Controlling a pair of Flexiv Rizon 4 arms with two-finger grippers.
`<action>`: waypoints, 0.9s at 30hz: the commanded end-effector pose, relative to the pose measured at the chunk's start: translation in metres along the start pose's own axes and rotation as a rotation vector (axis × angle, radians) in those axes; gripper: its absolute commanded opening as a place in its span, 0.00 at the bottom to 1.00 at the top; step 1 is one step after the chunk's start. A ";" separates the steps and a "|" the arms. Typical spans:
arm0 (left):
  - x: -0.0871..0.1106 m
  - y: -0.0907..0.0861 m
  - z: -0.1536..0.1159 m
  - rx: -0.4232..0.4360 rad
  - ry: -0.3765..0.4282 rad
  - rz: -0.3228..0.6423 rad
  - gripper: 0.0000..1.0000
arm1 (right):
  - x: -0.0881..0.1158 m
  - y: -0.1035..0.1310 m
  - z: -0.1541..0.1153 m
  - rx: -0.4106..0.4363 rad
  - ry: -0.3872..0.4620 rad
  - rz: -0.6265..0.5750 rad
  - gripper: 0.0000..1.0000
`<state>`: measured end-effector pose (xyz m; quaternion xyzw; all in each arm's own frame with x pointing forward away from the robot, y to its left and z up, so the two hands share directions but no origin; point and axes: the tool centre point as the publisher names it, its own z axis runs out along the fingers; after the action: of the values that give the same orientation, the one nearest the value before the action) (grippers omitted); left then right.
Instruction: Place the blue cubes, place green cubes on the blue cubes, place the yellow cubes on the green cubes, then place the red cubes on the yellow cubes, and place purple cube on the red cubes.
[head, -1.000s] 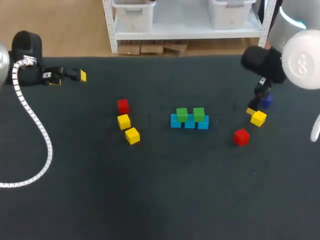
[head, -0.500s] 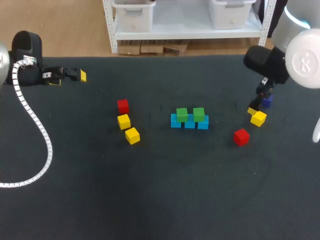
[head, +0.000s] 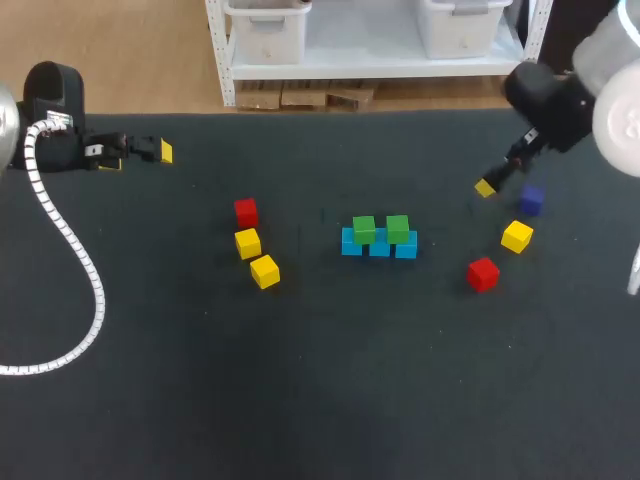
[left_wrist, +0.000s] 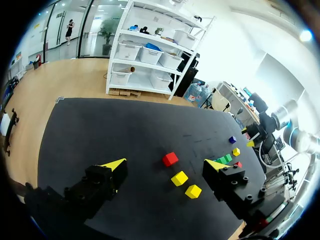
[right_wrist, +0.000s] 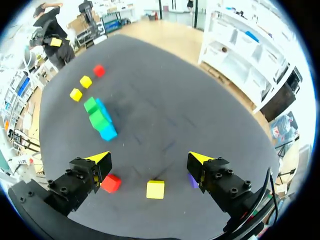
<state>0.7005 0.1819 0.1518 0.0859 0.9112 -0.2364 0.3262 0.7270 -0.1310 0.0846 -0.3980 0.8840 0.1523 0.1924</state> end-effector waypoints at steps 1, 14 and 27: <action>0.001 0.002 0.000 0.010 -0.006 0.002 1.00 | 0.000 0.008 -0.008 0.027 -0.071 -0.025 1.00; 0.001 0.002 0.000 0.010 -0.006 0.002 1.00 | -0.011 0.012 -0.012 0.016 -0.092 -0.031 1.00; 0.001 0.002 0.000 0.010 -0.006 0.002 1.00 | -0.011 0.012 -0.012 0.016 -0.092 -0.031 1.00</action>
<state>0.7005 0.1819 0.1518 0.0859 0.9113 -0.2363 0.3262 0.7215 -0.1209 0.1011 -0.4024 0.8694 0.1599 0.2380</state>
